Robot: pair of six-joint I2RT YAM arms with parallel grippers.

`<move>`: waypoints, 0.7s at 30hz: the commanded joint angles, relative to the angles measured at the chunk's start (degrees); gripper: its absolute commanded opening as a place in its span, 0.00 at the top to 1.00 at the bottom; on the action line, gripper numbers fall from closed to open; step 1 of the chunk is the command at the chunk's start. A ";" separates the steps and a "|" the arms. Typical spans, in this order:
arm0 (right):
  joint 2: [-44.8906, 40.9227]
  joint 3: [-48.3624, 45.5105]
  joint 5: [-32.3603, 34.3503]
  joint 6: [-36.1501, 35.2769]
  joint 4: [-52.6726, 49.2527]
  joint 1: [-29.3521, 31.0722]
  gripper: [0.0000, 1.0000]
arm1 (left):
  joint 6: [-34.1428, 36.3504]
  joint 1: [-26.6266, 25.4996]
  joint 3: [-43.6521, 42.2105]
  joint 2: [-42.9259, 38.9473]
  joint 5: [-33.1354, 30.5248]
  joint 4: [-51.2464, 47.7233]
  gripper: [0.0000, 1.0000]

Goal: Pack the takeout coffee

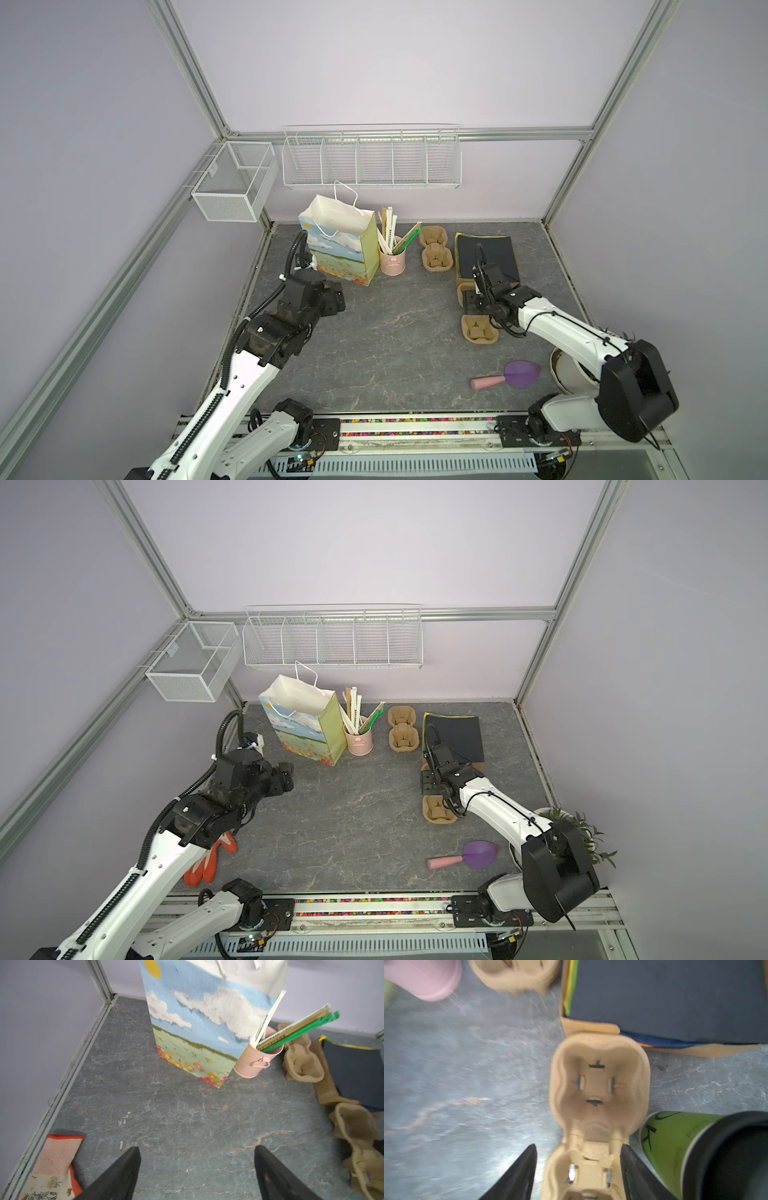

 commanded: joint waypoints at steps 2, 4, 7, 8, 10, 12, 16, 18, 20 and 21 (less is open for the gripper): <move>-4.27 3.24 -2.64 -0.67 -1.77 2.51 0.23 | -6.04 0.41 7.17 2.97 -2.28 -0.49 0.09; -5.19 5.33 -2.71 -1.01 -2.71 4.51 0.19 | -7.44 0.95 11.46 7.04 -2.61 -1.01 0.09; -6.71 7.63 -1.04 -1.86 -4.52 7.71 0.16 | -10.53 3.99 17.41 13.27 0.26 -1.96 0.09; -7.28 7.95 -0.62 -1.98 -4.83 8.30 0.15 | -11.62 5.37 18.58 14.75 1.72 -1.77 0.10; -9.38 8.29 -0.32 -2.10 -5.44 9.39 0.13 | -14.26 8.77 20.46 17.39 3.69 -0.84 0.11; -11.44 8.29 -0.51 -2.28 -5.89 10.01 0.12 | -15.91 11.20 21.55 19.11 4.05 0.90 0.12; -14.61 8.29 -0.70 -2.75 -6.99 10.92 0.10 | -17.85 12.75 25.57 23.94 4.49 2.35 0.14; -15.77 8.38 -0.72 -2.93 -7.66 11.35 0.09 | -19.26 13.12 27.26 26.61 6.99 2.89 0.15; -16.83 8.38 -0.64 -3.06 -8.13 11.75 0.08 | -20.86 13.10 27.99 28.39 7.73 3.58 0.16; -17.27 8.25 -0.71 -3.12 -8.30 11.87 0.07 | -21.64 13.10 28.05 29.13 7.77 4.34 0.16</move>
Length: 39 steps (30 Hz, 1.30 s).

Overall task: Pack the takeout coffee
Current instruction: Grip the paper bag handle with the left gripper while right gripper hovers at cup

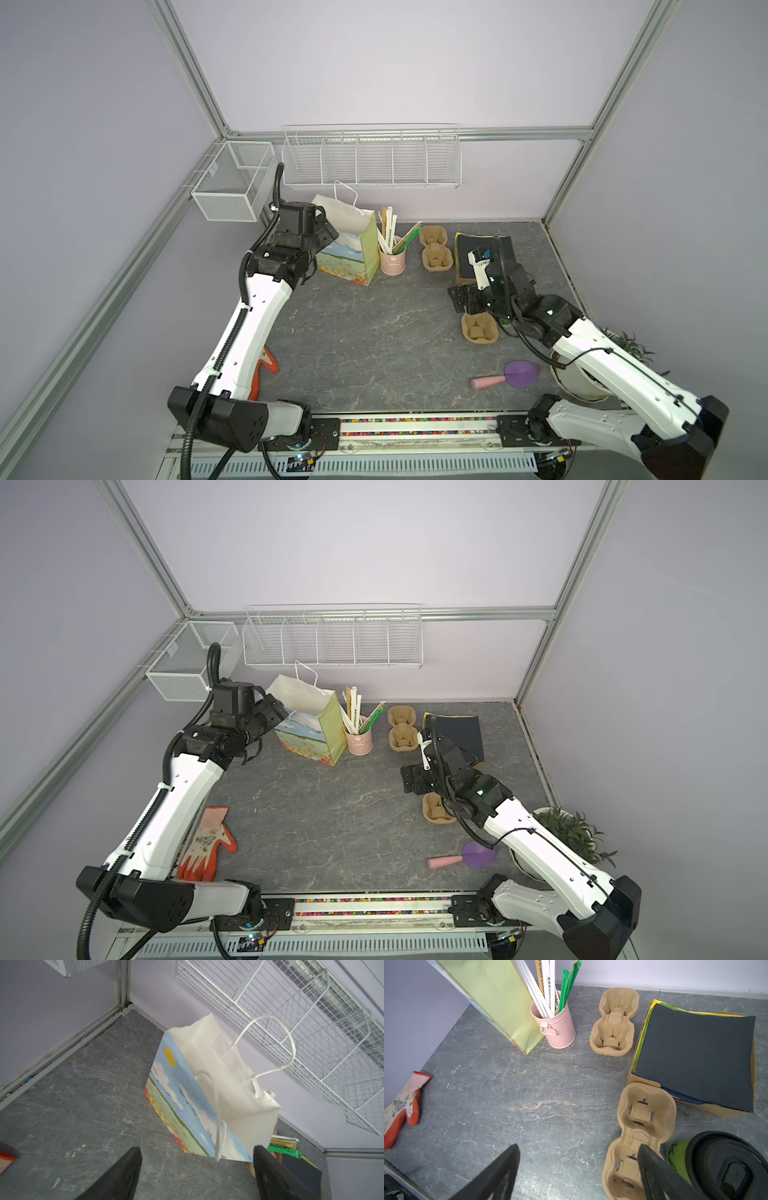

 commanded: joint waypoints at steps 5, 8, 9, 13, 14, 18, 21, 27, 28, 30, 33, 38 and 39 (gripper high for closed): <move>-2.19 0.45 0.36 -1.31 -1.93 1.51 0.06 | -8.16 0.41 2.01 5.02 4.82 4.44 0.18; -2.23 0.07 0.52 -1.53 -2.06 1.94 0.05 | -9.51 0.48 2.69 7.70 5.64 4.82 0.19; -2.35 -0.08 0.57 -1.56 -2.12 2.15 0.05 | -9.44 0.41 2.80 8.30 5.93 5.29 0.20; -2.93 -0.96 1.24 -1.84 -2.19 2.46 0.05 | -9.81 0.43 3.63 10.38 5.84 5.73 0.22; -3.02 -1.08 1.31 -1.85 -2.22 2.50 0.05 | -9.66 0.41 3.70 10.68 5.66 5.96 0.22; -3.20 -1.42 1.39 -2.18 -2.10 2.68 0.05 | -9.22 0.50 3.34 11.91 5.31 6.56 0.26; -2.85 -1.44 1.43 -2.25 -2.12 2.87 0.05 | -9.33 0.50 2.52 12.12 5.56 7.34 0.30; -2.58 -1.53 1.70 -2.62 -2.01 3.26 0.05 | -8.03 0.86 3.04 13.30 5.56 7.35 0.38; -2.58 -1.62 1.87 -2.65 -1.99 3.37 0.05 | -7.94 0.86 3.13 13.52 5.66 7.21 0.40; -2.45 -1.71 1.99 -2.85 -1.98 3.34 0.05 | -7.48 0.93 2.92 13.79 6.09 7.39 0.43; -2.24 -1.94 2.16 -2.85 -2.09 3.56 0.04 | -7.02 1.06 2.76 14.18 6.62 7.01 0.45; -2.06 -1.80 2.51 -2.76 -2.19 3.87 0.04 | -6.42 1.48 2.58 13.60 6.28 6.51 0.50; -2.10 -1.67 2.62 -2.84 -2.24 3.90 0.04 | -6.21 1.64 2.66 13.29 6.12 6.35 0.52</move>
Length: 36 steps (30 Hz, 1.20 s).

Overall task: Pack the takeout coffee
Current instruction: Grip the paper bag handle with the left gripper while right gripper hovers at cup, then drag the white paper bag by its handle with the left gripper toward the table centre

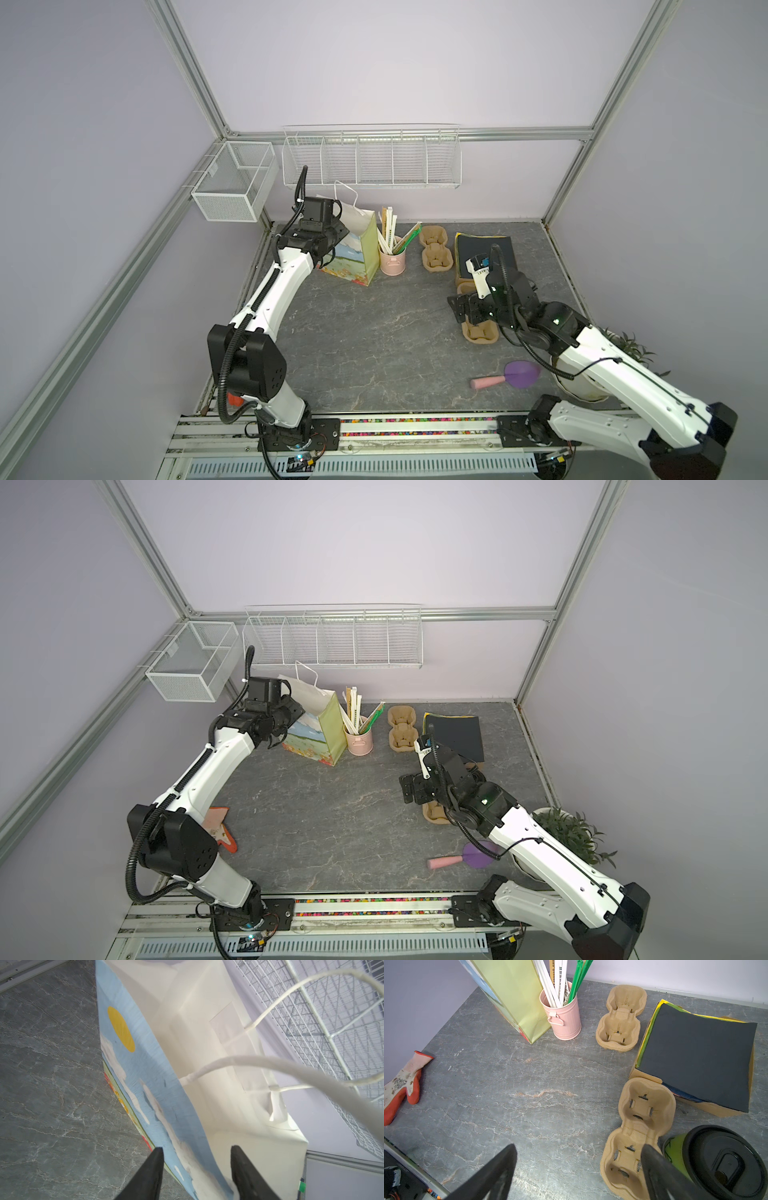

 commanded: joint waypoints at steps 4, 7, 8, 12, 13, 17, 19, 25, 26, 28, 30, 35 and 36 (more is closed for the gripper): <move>-0.09 -0.36 1.33 -0.90 -0.12 0.84 0.04 | 1.90 0.89 1.05 -1.80 -0.80 -1.27 0.55; 0.07 -0.26 1.40 -0.93 0.02 1.02 0.05 | 2.68 0.90 0.77 -2.29 -0.89 -1.58 0.60; 0.15 -0.19 1.42 -0.97 -0.11 1.06 0.04 | 2.83 0.91 0.62 -2.42 -0.94 -1.77 0.60; 0.35 0.02 1.74 -0.89 -0.07 1.23 0.04 | 3.72 1.16 0.23 -3.08 -1.48 -2.63 0.66; 0.43 0.09 1.67 -0.97 -0.04 1.37 0.05 | 4.00 1.29 -0.01 -3.38 -1.50 -2.50 0.69; 0.78 0.16 1.76 -0.89 0.00 1.60 0.05 | 4.63 1.76 -0.48 -3.68 -0.89 -2.63 0.77; 0.79 0.20 1.84 -0.75 0.00 1.77 0.05 | 4.85 2.03 -0.48 -3.61 -0.66 -2.81 0.80; 0.79 0.35 2.46 -0.88 -0.06 2.11 0.04 | 5.33 2.73 -0.83 -4.02 0.22 -2.80 0.88; 0.83 0.27 2.46 -0.80 -0.11 2.21 0.05 | 5.49 2.82 -0.85 -4.03 0.23 -2.90 0.89; 0.88 0.14 2.55 -0.72 -0.05 2.29 0.04 | 5.80 3.09 -1.18 -4.15 0.51 -3.09 0.91; 1.01 -0.02 2.63 -0.76 0.01 2.39 0.04 | 5.91 3.39 -1.62 -4.34 0.67 -3.07 0.91; 1.05 0.01 2.89 -0.76 -0.13 2.55 0.05 | 6.10 4.74 -2.30 -5.72 1.43 -3.06 0.94; 1.10 0.04 3.00 -0.76 -0.21 2.61 0.04 | 6.21 5.06 -2.23 -6.12 1.72 -3.16 0.95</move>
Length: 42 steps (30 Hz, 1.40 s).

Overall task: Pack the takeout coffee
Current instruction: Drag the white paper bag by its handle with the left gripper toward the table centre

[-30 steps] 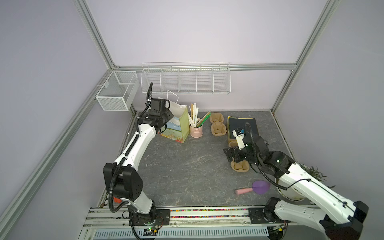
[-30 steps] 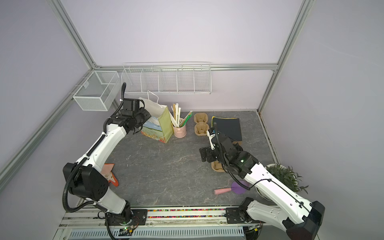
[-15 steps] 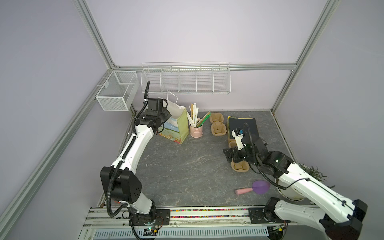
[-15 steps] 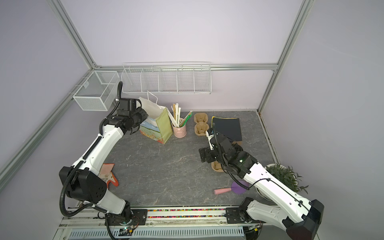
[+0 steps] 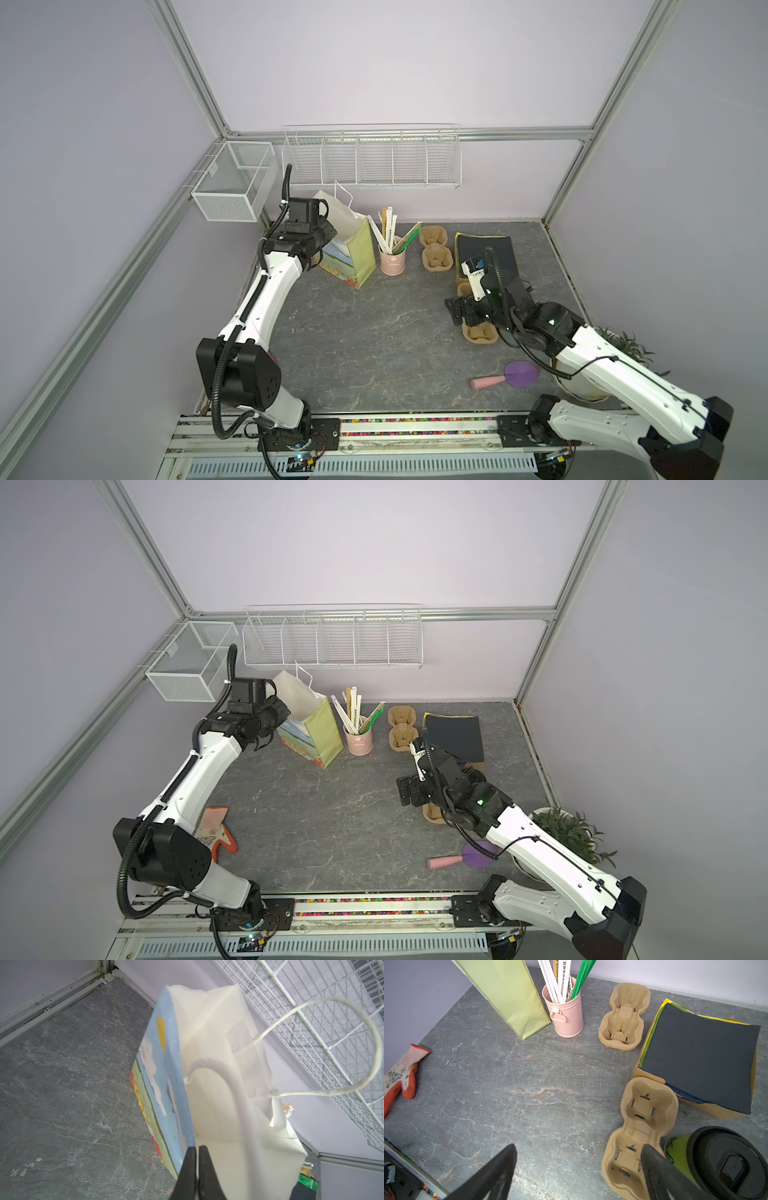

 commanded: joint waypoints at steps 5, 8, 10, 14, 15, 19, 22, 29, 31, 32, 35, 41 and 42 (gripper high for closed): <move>-0.13 0.53 1.19 -0.73 -0.46 0.76 0.04 | 1.20 1.51 -0.73 -5.38 2.42 -2.23 1.00; -0.22 1.37 1.26 -0.72 -1.10 1.28 0.05 | 1.38 1.51 -2.40 -8.53 5.09 -2.40 1.00; -0.22 2.38 0.79 -0.68 -1.81 1.54 0.04 | 1.61 1.46 -4.72 -11.71 7.30 -1.53 1.00; 0.54 5.36 -1.70 -0.06 -3.49 1.90 0.05 | 1.42 1.42 -8.07 -18.55 9.37 -2.47 1.00; 0.99 6.34 -2.43 0.38 -4.04 1.99 0.04 | 1.45 1.35 -8.93 -20.47 9.99 -3.10 1.00; 2.52 10.36 -4.78 1.83 -5.19 2.90 0.04 | 1.64 -1.04 -11.20 -28.05 9.99 -5.88 1.00; 4.07 13.71 -7.71 2.91 -5.21 3.60 0.05 | 1.87 -5.83 -10.81 -32.19 6.74 -9.46 1.00; 5.41 20.29 -8.79 5.47 -6.65 5.92 0.05 | -2.73 -14.18 -14.43 -40.04 4.63 -11.23 1.00; 5.23 20.88 -9.45 6.00 -6.64 6.04 0.05 | -4.25 -17.93 -15.14 -40.78 3.32 -11.15 1.00; 5.30 21.28 -10.30 6.35 -6.61 6.16 0.05 | -4.98 -20.03 -15.57 -40.81 2.76 -10.66 1.00; 5.11 22.05 -12.16 7.02 -6.57 7.27 0.06 | -6.97 -26.63 -16.05 -40.34 -0.01 -9.07 1.00; 1.04 21.22 -7.56 7.93 -8.49 8.67 0.06 | -8.69 -34.51 -15.57 -37.27 -4.55 -6.98 1.00; 0.36 20.94 -7.07 7.98 -8.77 8.72 0.06 | -9.16 -35.22 -16.02 -36.82 -4.68 -6.10 1.00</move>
